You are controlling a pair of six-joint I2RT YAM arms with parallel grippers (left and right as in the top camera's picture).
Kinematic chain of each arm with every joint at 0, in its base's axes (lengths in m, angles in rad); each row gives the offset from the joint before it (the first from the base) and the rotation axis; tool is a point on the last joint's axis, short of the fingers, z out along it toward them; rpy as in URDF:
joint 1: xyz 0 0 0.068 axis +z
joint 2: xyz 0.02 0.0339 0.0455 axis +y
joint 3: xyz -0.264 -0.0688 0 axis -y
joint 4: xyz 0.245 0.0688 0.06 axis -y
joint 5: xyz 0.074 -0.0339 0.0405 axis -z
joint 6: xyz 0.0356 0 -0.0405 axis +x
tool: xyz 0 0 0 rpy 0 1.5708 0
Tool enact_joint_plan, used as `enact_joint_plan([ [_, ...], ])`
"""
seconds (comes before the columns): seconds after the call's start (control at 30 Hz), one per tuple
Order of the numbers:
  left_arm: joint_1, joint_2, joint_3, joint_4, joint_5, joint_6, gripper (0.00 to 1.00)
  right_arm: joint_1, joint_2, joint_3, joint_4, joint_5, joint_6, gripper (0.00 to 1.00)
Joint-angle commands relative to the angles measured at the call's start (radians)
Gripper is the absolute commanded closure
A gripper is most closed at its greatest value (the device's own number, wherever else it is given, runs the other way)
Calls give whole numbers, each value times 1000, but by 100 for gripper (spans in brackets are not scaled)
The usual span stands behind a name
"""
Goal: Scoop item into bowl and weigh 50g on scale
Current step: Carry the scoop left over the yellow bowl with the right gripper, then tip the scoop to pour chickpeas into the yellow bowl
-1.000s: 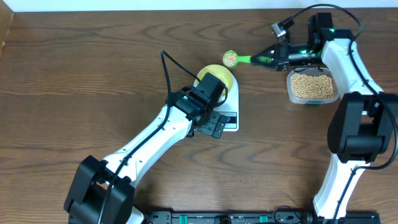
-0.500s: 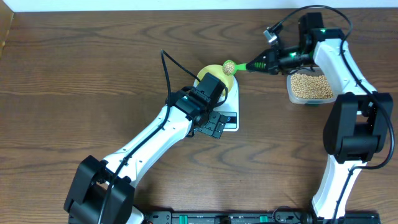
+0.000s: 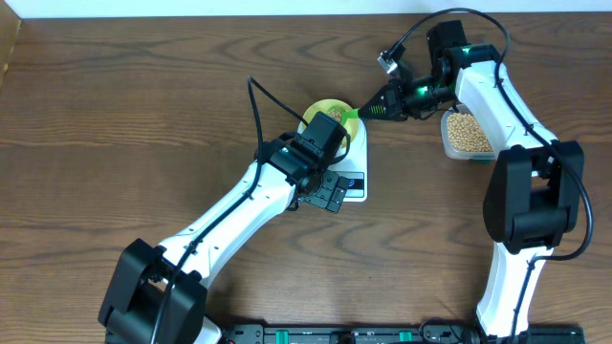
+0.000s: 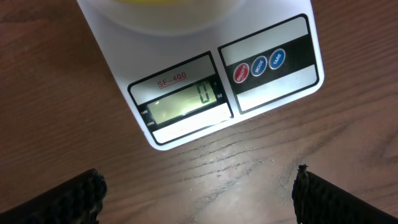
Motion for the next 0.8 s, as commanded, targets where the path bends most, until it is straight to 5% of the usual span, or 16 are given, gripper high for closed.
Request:
enact_joint_plan([
  [0.0,-1,2,-2,0,-12,-9,2,-2,0,2,4,7,-24,99],
  [0.77,-1,2,-2,0,-13,-9,2,25,-191,14,26,156,-129,99],
])
